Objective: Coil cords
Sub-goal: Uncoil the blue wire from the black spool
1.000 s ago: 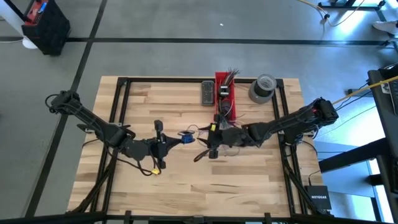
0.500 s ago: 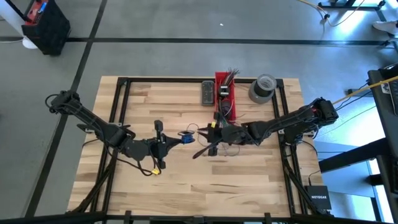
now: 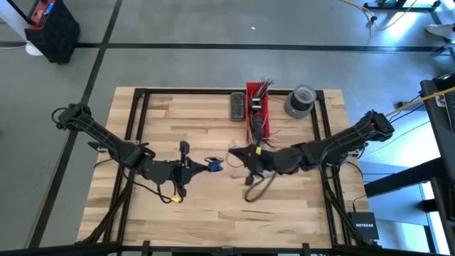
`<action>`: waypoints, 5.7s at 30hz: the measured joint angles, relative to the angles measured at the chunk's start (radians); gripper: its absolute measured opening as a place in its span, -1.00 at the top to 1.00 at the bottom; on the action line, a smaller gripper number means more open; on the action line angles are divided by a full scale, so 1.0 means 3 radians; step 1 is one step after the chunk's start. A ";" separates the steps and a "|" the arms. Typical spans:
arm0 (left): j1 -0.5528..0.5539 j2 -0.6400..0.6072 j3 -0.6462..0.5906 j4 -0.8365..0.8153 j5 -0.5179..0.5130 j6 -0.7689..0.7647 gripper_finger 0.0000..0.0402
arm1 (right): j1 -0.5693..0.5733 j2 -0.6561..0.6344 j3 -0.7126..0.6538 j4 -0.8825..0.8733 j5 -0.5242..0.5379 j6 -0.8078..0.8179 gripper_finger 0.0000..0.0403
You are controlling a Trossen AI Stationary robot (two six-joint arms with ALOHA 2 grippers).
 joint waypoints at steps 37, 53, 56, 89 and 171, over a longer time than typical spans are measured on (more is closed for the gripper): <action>-0.0352 -0.0037 -0.0001 0.0714 -0.0300 0.0655 0.97 | -0.0396 0.0134 -0.0090 -0.1525 -0.0522 0.0460 0.98; 0.0032 -0.0044 -0.0003 -0.0132 -0.1191 -0.0225 0.97 | 0.0230 0.0004 0.0277 -0.3420 -0.0024 0.2492 0.95; 0.0101 -0.0044 -0.0003 -0.0188 -0.0873 -0.0301 0.97 | 0.0228 0.0000 0.0460 -0.3519 -0.0026 0.2573 0.80; 0.0185 -0.0043 0.0000 -0.0200 -0.0274 -0.0318 0.97 | -0.0131 0.0032 0.1702 -0.3751 -0.0946 0.1687 0.04; 0.0348 0.0224 0.0001 0.0332 0.1748 0.0229 0.97 | -0.0248 0.0787 0.1679 -0.2068 -0.1107 -0.0092 0.93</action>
